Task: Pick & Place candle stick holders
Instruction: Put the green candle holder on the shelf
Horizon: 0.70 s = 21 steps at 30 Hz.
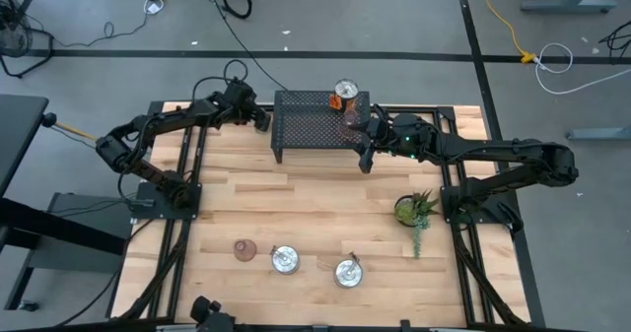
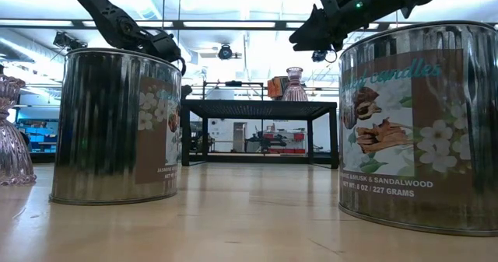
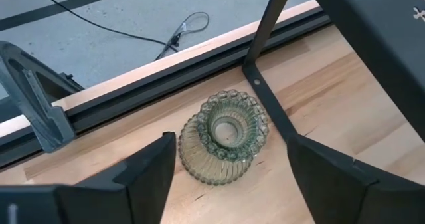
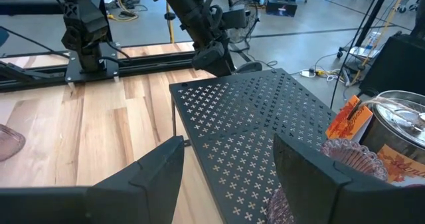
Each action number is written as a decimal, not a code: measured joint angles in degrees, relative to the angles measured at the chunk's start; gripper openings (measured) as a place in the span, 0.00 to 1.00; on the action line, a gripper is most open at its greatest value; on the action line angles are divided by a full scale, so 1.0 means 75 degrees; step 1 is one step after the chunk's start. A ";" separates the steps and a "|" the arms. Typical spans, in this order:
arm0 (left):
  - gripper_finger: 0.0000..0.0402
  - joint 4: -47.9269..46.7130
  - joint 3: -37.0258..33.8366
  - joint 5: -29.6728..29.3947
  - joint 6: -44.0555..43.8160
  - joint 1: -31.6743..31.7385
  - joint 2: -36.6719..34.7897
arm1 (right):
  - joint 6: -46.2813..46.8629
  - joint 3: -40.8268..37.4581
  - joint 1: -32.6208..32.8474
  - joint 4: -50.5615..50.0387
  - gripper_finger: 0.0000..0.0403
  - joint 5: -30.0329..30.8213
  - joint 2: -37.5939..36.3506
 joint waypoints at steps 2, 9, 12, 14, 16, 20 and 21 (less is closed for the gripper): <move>0.77 0.0000 0.0000 -0.0008 -0.0009 0.0000 0.0000 | 0.0000 0.0000 -0.0001 -0.0004 0.57 -0.0001 0.0000; 0.79 0.0030 0.0000 -0.0426 -0.0042 0.0000 0.0004 | 0.0000 -0.0002 0.0000 -0.0050 0.57 -0.0002 0.0000; 0.79 0.0247 -0.0012 -0.0347 -0.0128 -0.0032 0.0142 | 0.0000 -0.0001 0.0000 -0.0051 0.57 -0.0002 0.0000; 0.79 0.0373 -0.0017 -0.0214 -0.0139 -0.0044 0.0331 | 0.0000 0.0000 -0.0001 -0.0050 0.57 0.0000 0.0000; 0.79 0.0486 -0.0025 -0.0110 -0.0142 -0.0101 0.0520 | 0.0000 0.0000 0.0000 -0.0065 0.57 0.0000 0.0000; 0.79 0.0812 -0.0026 -0.0394 0.0079 -0.0134 0.0791 | 0.0000 -0.0001 0.0000 -0.0096 0.57 0.0000 0.0000; 0.79 0.0869 -0.0026 -0.0540 0.0100 -0.0134 0.0831 | 0.0000 0.0000 0.0002 -0.0096 0.57 0.0000 0.0000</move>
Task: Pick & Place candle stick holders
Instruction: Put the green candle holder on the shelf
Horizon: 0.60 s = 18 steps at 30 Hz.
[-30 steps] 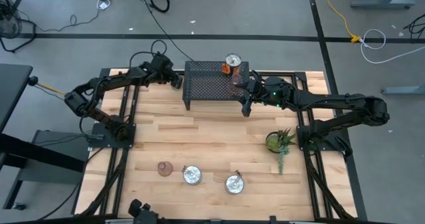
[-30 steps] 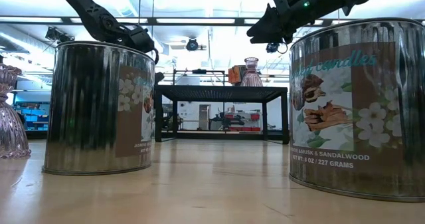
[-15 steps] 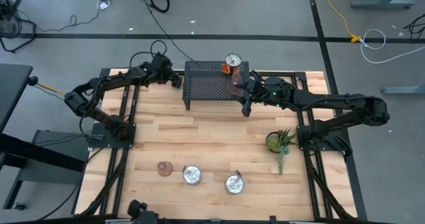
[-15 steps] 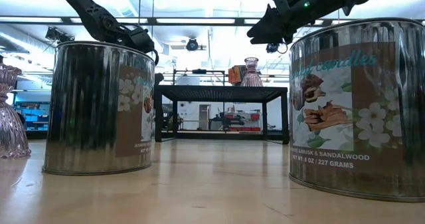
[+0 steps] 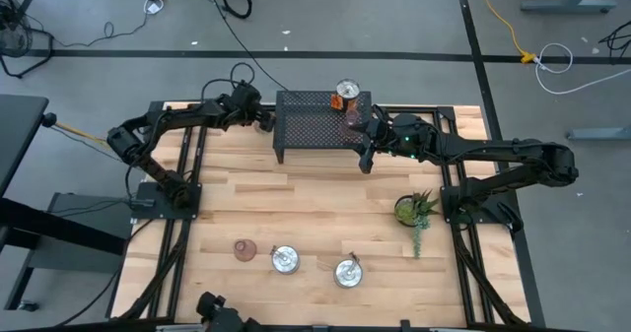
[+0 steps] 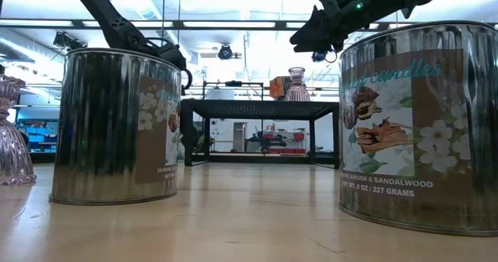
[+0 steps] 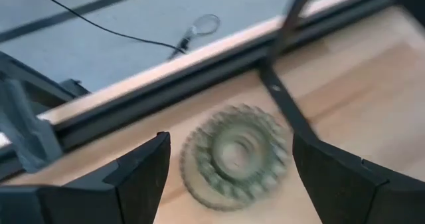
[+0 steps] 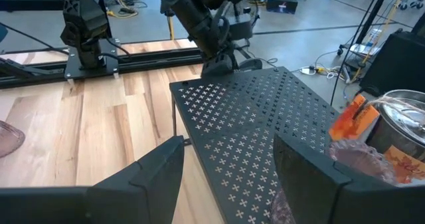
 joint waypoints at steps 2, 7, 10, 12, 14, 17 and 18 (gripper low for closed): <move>0.79 0.0076 0.0000 -0.0218 0.0004 0.0001 0.0053 | 0.0000 0.0000 -0.0003 -0.0009 0.57 0.0000 0.0000; 0.79 0.0248 0.0000 -0.0113 0.0011 0.0006 0.0076 | -0.0022 -0.0246 0.0000 0.0395 0.57 0.0012 0.0000; 0.74 0.0326 0.0000 -0.0095 0.0008 0.0006 0.0076 | -0.0023 -0.0476 -0.0003 0.0855 0.57 0.0023 0.0000; 0.68 0.0322 -0.0002 -0.0092 0.0011 0.0006 0.0076 | -0.0023 -0.0527 -0.0003 0.0949 0.57 0.0023 0.0000; 0.61 0.0317 0.0000 -0.0086 0.0011 0.0006 0.0076 | -0.0023 -0.0527 -0.0003 0.0980 0.57 0.0023 0.0000; 0.47 0.0284 0.0000 -0.0092 0.0013 0.0006 0.0076 | -0.0023 -0.0527 -0.0003 0.1097 0.57 0.0023 0.0000; 0.44 0.0281 0.0000 -0.0089 0.0010 0.0007 0.0076 | -0.0024 -0.0527 -0.0003 0.1113 0.57 0.0023 0.0000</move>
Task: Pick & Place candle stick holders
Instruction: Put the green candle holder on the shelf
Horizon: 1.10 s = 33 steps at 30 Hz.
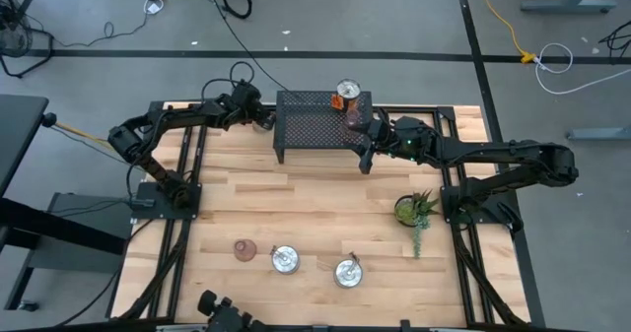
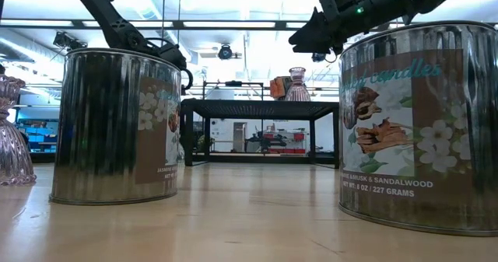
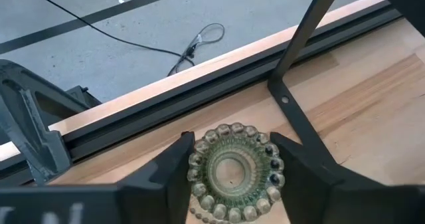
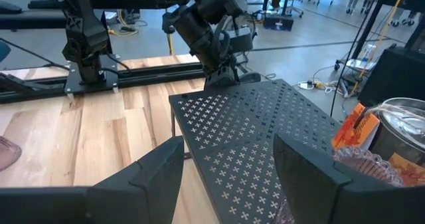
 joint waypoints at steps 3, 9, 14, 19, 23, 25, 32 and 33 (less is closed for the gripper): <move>0.43 -0.0005 0.0000 0.0003 0.0001 0.0008 0.0000 | -0.0002 0.0000 0.0000 0.0012 0.57 0.0000 0.0000; 0.43 -0.0118 0.0003 -0.0008 0.0002 0.0008 -0.0007 | -0.0002 0.0000 0.0000 0.0012 0.57 0.0000 0.0000; 0.43 -0.0290 0.0011 -0.0114 0.0085 0.0017 -0.0089 | -0.0008 0.0000 0.0000 0.0006 0.57 0.0000 0.0000; 0.43 -0.1076 0.0337 -0.0082 0.0221 0.0022 -0.0298 | -0.0023 0.0000 0.0000 -0.0020 0.57 0.0000 0.0000; 0.43 -0.2250 0.0893 -0.0215 0.0291 0.0019 -0.0432 | -0.0020 0.0000 0.0000 -0.0023 0.57 0.0000 0.0000; 0.43 -0.2811 0.1186 -0.0298 0.0368 0.0018 -0.0476 | -0.0020 0.0000 0.0000 -0.0025 0.57 0.0000 0.0000; 0.43 -0.4323 0.2109 -0.0851 0.0568 0.0005 -0.0959 | -0.0006 0.0000 0.0000 -0.0029 0.57 0.0000 0.0000; 0.43 -0.4446 0.2233 -0.0828 0.0561 0.0005 -0.1078 | -0.0001 0.0000 0.0000 -0.0029 0.57 -0.0003 0.0000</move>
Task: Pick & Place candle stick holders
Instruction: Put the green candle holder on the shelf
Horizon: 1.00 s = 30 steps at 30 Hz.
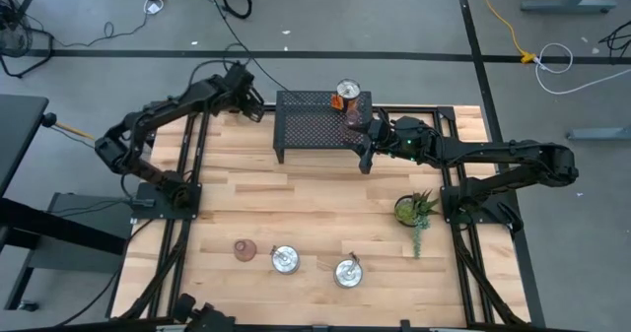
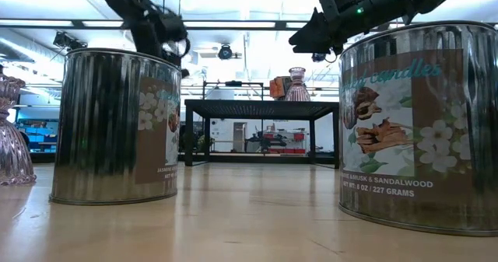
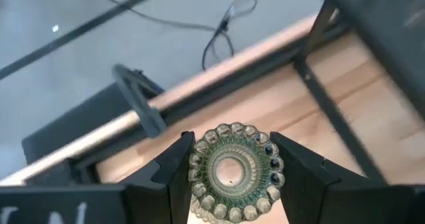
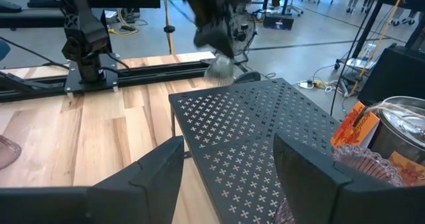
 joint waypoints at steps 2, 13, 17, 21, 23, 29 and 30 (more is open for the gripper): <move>0.43 -0.0081 0.0156 0.0294 0.0005 -0.0002 -0.0305 | 0.0002 0.0000 0.0000 -0.0003 0.57 0.0000 0.0000; 0.43 -0.0083 0.0216 0.1029 -0.0348 -0.1510 -0.2252 | -0.0001 0.0000 0.0000 0.0002 0.57 0.0000 0.0000; 0.43 0.0119 0.0218 0.1051 -0.0527 -0.2472 -0.2388 | -0.0001 0.0000 0.0000 0.0084 0.57 0.0000 0.0000; 0.43 0.0285 0.0435 0.0762 -0.0603 -0.3276 -0.2014 | 0.0008 -0.0003 0.0000 0.0224 0.57 0.0002 0.0000; 0.43 0.0281 0.0758 0.0536 -0.0575 -0.3574 -0.1623 | 0.0011 -0.0003 0.0000 0.0283 0.57 0.0000 0.0000; 0.43 0.0368 0.2047 0.0719 -0.0060 -0.3901 -0.0150 | 0.0043 -0.0003 0.0000 0.0280 0.57 0.0000 0.0000; 0.43 0.0336 0.2248 0.0881 0.0022 -0.3899 0.0099 | 0.0046 -0.0003 0.0000 0.0281 0.57 0.0000 0.0000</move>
